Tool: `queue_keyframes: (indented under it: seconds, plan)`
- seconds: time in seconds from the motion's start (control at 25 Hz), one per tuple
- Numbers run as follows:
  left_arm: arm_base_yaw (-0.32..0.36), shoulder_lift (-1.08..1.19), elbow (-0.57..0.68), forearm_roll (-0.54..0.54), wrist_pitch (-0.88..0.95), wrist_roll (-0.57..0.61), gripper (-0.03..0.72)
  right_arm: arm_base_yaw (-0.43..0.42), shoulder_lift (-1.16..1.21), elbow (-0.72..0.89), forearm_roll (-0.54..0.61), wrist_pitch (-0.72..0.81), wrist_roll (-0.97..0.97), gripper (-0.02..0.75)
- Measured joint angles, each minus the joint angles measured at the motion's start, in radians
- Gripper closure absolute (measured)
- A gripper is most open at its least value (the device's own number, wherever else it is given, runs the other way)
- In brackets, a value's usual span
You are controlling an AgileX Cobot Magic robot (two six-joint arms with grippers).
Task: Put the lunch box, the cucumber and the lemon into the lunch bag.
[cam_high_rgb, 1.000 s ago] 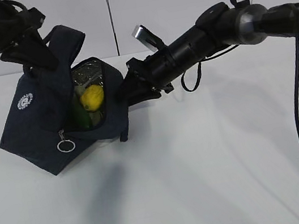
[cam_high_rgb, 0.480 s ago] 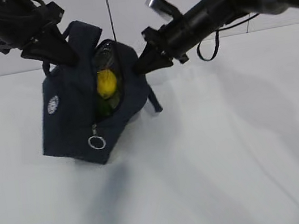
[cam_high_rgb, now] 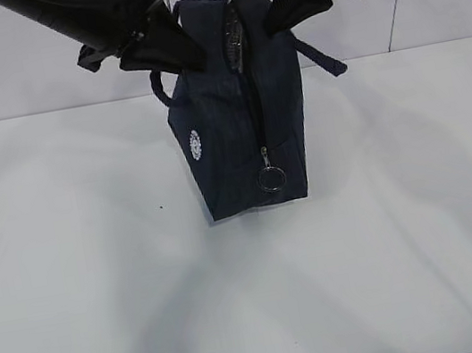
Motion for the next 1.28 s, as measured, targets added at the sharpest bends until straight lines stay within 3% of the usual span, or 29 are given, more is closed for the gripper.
queue_keyframes:
  seconds: [0.28, 0.44, 0.56, 0.68, 0.76, 0.88, 1.12, 1.28]
  plan:
    - [0.000, 0.083, 0.000, -0.040, -0.029, 0.000, 0.651, 0.000, -0.007, 0.018, -0.048, 0.004, 0.038, 0.737]
    - [0.000, 0.091, 0.000, -0.033, -0.057, 0.000, 0.490, 0.000, -0.007, 0.049, -0.052, 0.005, 0.044, 0.714]
    - [0.000, 0.091, 0.000, -0.033, -0.067, 0.000, 0.317, 0.000, -0.009, 0.052, -0.047, -0.002, 0.043, 0.598]
    - [0.000, 0.091, 0.000, -0.033, -0.077, 0.000, 0.240, 0.000, -0.012, 0.052, -0.043, -0.006, 0.043, 0.426]
    - [0.000, 0.091, 0.000, -0.033, -0.082, 0.000, 0.225, 0.000, -0.012, 0.052, -0.043, -0.006, 0.043, 0.360]
    - [0.000, 0.089, 0.000, -0.023, -0.096, 0.000, 0.226, 0.000, -0.022, 0.052, -0.043, -0.008, 0.043, 0.333]
    - [-0.002, -0.011, 0.000, 0.089, -0.167, 0.000, 0.298, 0.000, -0.115, 0.019, -0.036, -0.008, 0.043, 0.330]
    - [-0.002, -0.126, 0.000, 0.202, -0.208, 0.000, 0.314, 0.000, -0.238, 0.018, 0.007, -0.008, 0.043, 0.371]
